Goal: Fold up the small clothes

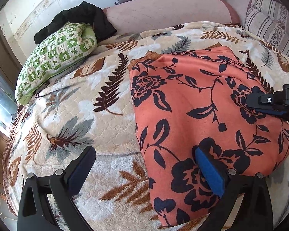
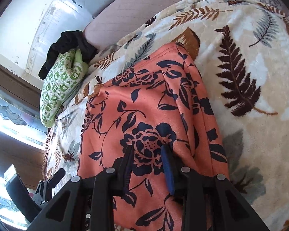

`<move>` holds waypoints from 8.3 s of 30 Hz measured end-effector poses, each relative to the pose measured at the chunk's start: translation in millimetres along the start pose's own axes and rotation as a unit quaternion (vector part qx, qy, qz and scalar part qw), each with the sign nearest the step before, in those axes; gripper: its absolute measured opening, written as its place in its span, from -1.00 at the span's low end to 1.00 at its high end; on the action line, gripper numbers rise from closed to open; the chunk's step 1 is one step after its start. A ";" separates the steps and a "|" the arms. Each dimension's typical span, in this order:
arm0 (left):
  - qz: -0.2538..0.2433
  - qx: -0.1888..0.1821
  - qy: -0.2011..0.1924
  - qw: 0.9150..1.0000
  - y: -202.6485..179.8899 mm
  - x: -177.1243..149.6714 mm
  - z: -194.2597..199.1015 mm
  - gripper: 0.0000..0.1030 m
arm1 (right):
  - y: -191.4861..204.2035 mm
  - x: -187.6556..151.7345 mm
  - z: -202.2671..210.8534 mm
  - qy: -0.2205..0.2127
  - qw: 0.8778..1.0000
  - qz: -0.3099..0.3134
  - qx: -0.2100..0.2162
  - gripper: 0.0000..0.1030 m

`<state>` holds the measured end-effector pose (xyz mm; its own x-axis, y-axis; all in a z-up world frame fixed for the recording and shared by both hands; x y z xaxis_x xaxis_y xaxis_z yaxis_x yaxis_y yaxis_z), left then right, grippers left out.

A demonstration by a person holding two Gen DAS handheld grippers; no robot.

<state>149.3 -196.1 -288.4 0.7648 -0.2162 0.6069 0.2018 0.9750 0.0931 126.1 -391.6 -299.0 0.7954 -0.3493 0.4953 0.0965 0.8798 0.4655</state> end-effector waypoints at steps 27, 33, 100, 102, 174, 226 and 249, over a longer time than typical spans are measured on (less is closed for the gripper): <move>0.022 0.007 0.007 1.000 11.5 82.4 -28.8 0.99 | 10.2 12.9 18.8 -0.067 0.998 0.007 0.015 -0.31; 0.024 0.021 0.011 0.999 -0.5 119.9 -68.4 0.99 | 12.8 32.2 9.5 -0.077 0.996 -0.032 0.035 -0.32; 0.006 -0.143 0.018 0.989 -3.9 6.2 -26.9 1.00 | 9.6 26.1 -9.9 -0.046 0.996 0.036 -0.069 -0.32; 0.005 -0.143 0.018 0.989 -3.8 6.2 -26.8 1.00 | 12.9 28.4 -1.6 -0.065 0.995 0.037 -0.060 -0.32; 0.133 -0.383 0.129 0.905 23.4 56.0 -43.3 -0.02 | 28.2 15.7 -3.6 -0.012 0.994 0.112 -0.008 -0.19; 0.081 -0.100 0.053 0.990 158.7 36.1 -56.0 0.58 | 145.9 3.0 -62.7 0.007 0.985 0.174 -0.013 -0.26; 0.148 0.024 -0.123 0.981 195.1 18.9 136.8 0.86 | 193.6 -48.6 85.6 -0.156 0.961 0.202 -0.108 0.38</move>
<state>119.4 -2.9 -150.9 0.6134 0.0902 0.7846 -0.0409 0.9958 -0.0825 54.9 -231.9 -170.2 0.5792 -0.0160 0.8150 -0.0333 0.9985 0.0433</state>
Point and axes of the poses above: each gripper's, at about its wrist camera, not at the fingertips, and z roughly against the way its jaws point, y to its left, x to its top, the point moved 5 cm from there along -z, roughly the way its jaws point, and after that the axes turned 15 degrees about z, right-handed, at the moved point
